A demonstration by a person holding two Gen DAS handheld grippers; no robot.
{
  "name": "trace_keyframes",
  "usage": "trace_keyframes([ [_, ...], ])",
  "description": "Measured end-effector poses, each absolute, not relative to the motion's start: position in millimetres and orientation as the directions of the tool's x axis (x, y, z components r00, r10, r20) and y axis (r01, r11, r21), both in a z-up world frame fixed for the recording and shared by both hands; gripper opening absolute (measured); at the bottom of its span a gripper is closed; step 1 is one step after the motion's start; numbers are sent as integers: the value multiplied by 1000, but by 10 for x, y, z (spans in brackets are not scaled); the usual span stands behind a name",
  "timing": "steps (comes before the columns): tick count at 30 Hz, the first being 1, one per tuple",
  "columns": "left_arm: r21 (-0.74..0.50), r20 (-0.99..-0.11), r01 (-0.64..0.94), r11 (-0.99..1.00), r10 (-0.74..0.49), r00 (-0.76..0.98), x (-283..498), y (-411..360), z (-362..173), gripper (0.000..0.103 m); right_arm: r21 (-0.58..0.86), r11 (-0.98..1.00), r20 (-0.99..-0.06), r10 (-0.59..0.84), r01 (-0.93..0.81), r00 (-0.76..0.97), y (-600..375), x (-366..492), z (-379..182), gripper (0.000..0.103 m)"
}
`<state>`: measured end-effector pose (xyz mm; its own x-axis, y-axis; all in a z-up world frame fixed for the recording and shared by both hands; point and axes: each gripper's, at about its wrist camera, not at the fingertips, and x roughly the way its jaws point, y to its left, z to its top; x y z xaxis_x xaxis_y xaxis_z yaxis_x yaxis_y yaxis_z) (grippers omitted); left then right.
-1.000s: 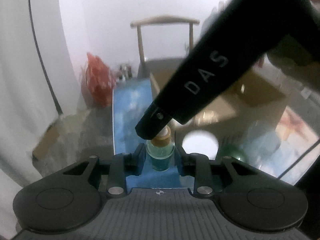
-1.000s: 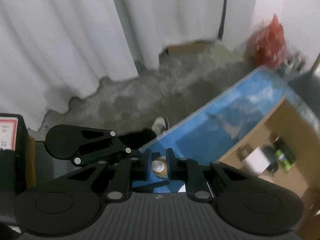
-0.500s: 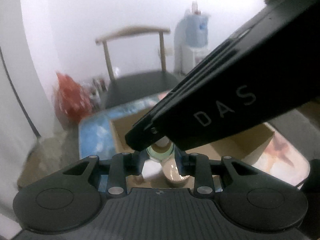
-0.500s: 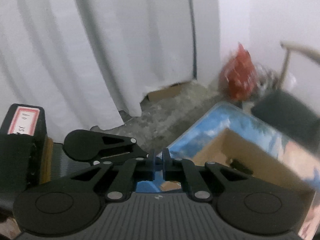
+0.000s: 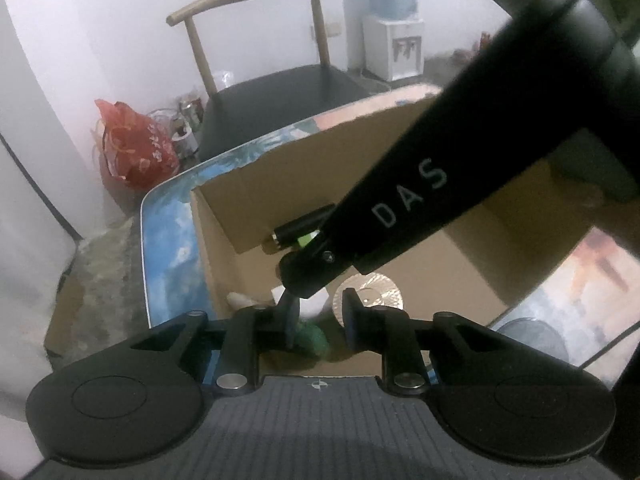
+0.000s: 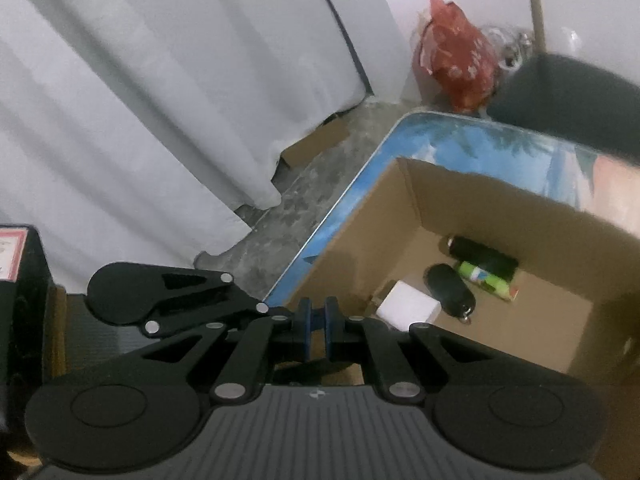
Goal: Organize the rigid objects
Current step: 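Carry the dropper bottle into the box and release it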
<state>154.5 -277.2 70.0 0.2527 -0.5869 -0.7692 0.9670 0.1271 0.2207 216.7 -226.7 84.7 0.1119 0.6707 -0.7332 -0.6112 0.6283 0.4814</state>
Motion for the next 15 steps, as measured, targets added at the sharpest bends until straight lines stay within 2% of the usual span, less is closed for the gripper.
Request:
trace_keyframes([
  [9,220,-759,964,147,-595,264,1561,-2731,775,26,510,630,-725,681,-586,102,-2334,2210,786,7],
  [10,211,-755,966,149,-603,258,1600,-2735,784,27,509,630,-721,684,-587,108,-2345,2207,816,7],
  [12,189,-744,970,153,-622,243,1610,-2671,856,36,507,627,-709,693,-592,128,-2381,2185,894,7],
  [15,178,-717,970,162,-654,241,1641,-2595,926,40,505,623,-687,709,-597,158,-2467,2110,1061,8],
])
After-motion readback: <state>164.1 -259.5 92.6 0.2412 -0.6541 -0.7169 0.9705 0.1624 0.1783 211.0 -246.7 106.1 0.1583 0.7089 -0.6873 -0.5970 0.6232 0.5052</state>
